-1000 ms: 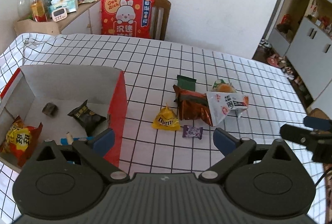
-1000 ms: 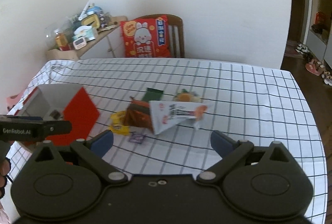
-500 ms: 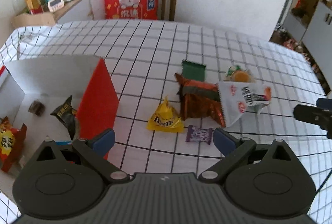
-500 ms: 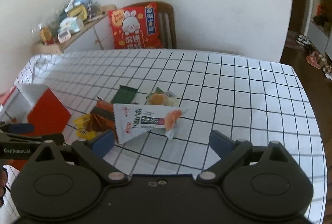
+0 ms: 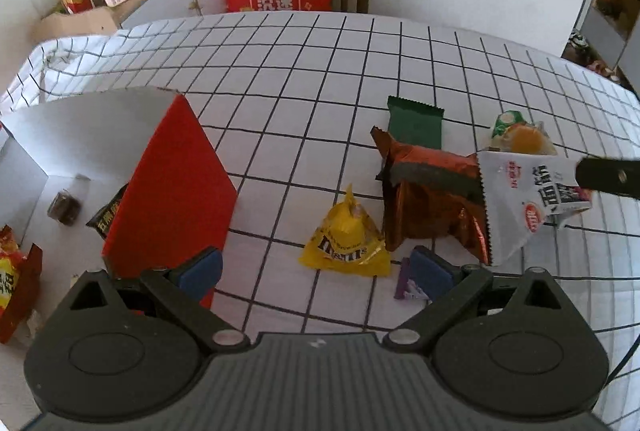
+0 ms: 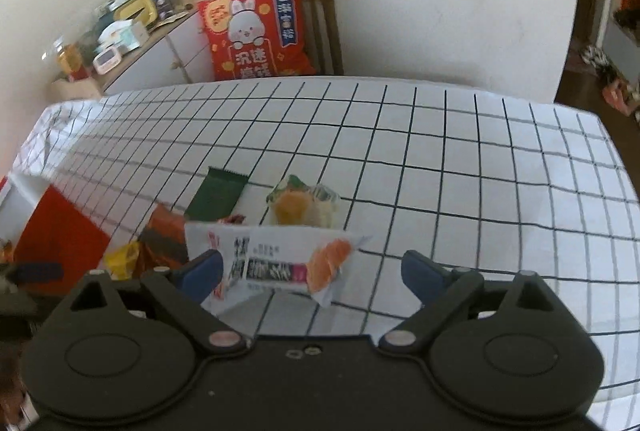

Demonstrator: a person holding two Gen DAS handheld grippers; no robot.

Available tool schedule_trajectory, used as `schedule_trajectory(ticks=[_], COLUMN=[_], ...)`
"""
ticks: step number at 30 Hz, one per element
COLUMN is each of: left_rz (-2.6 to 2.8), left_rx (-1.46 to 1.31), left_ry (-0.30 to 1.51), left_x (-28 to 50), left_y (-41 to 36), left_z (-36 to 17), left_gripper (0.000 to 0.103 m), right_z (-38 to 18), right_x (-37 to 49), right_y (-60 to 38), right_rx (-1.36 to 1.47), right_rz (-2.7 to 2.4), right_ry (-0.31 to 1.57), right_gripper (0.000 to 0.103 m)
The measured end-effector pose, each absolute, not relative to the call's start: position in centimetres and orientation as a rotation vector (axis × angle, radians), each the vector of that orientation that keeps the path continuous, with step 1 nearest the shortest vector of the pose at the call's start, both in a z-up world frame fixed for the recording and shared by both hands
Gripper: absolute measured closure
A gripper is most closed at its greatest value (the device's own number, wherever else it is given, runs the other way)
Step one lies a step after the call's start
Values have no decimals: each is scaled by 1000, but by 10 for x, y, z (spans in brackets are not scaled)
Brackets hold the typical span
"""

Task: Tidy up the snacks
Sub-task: 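Grasp the yellow M&M's bag with the left tool while the right grasps the white-orange packet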

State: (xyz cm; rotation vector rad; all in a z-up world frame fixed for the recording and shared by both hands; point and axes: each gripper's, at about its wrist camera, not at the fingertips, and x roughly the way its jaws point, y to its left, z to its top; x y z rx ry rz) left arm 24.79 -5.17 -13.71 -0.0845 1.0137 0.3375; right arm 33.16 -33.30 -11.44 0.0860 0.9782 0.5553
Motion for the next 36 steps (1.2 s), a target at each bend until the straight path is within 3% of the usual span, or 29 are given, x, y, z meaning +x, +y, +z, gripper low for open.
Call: schedule_trajectory(ticks=[6,9,10,30,36], left_rz=[336,329,332,270,271], left_rx=[-75,-80,-86,-181,-225], left_ry=[994,984,980,1023,1035], left_x=[249,247,246,262,265], left_y=[-53,-57,-58,-33,-26], left_z=[-139,-137,-136,-161,-167], left_gripper=[3,23,24,25,44], right_z=[-131,-133,-133,-142,-150], right_x=[341,342,342,343,338], right_y=[-321,-318,-317,-316,-313], right_rx=[123,126,122,110,109], right_rz=[585,614,615,652,642], right_ry=[1032,1036,1038,1061,1085], right_gripper=[7,6,6,6,11])
